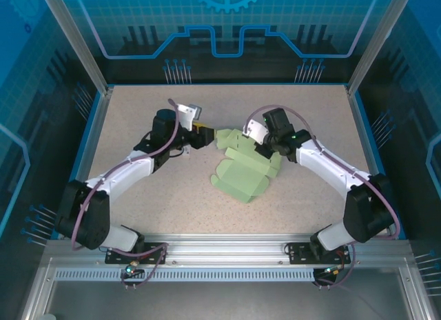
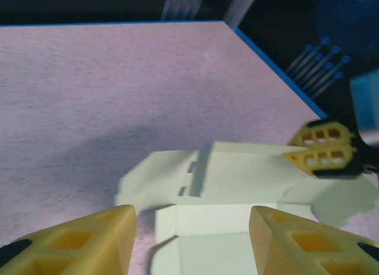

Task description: Fold the paper box

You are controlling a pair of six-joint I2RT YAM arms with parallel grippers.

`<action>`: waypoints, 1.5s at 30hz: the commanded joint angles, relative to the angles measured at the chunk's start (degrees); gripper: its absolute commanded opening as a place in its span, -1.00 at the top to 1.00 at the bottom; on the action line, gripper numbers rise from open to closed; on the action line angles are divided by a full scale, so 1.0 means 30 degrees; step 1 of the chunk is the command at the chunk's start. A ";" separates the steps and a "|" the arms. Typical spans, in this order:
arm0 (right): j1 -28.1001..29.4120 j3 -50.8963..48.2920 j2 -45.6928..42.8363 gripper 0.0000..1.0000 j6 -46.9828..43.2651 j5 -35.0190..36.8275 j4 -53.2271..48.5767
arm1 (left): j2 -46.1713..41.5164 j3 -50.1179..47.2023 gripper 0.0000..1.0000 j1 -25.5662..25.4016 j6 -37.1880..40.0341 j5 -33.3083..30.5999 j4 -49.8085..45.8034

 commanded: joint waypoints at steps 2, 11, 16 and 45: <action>0.0874 -0.1468 -0.1200 1.00 -0.2511 0.1896 0.3627 | -0.0436 -0.0433 -0.11 0.1163 -0.0301 -0.2086 -0.1249; 0.1931 -0.4000 -0.1403 0.97 -0.5953 0.4839 0.8616 | 0.2339 0.1698 -0.13 0.1654 -0.0128 -0.3603 -0.3530; 0.2228 -0.5547 -0.0928 0.95 -0.7657 0.5999 1.1445 | 0.4309 0.3018 -0.13 0.1654 0.0302 -0.3953 -0.3904; 0.2228 -0.8083 0.0827 0.81 -1.0138 0.7631 1.6811 | 1.1749 0.9327 -0.09 0.1625 0.1044 0.0735 -0.6635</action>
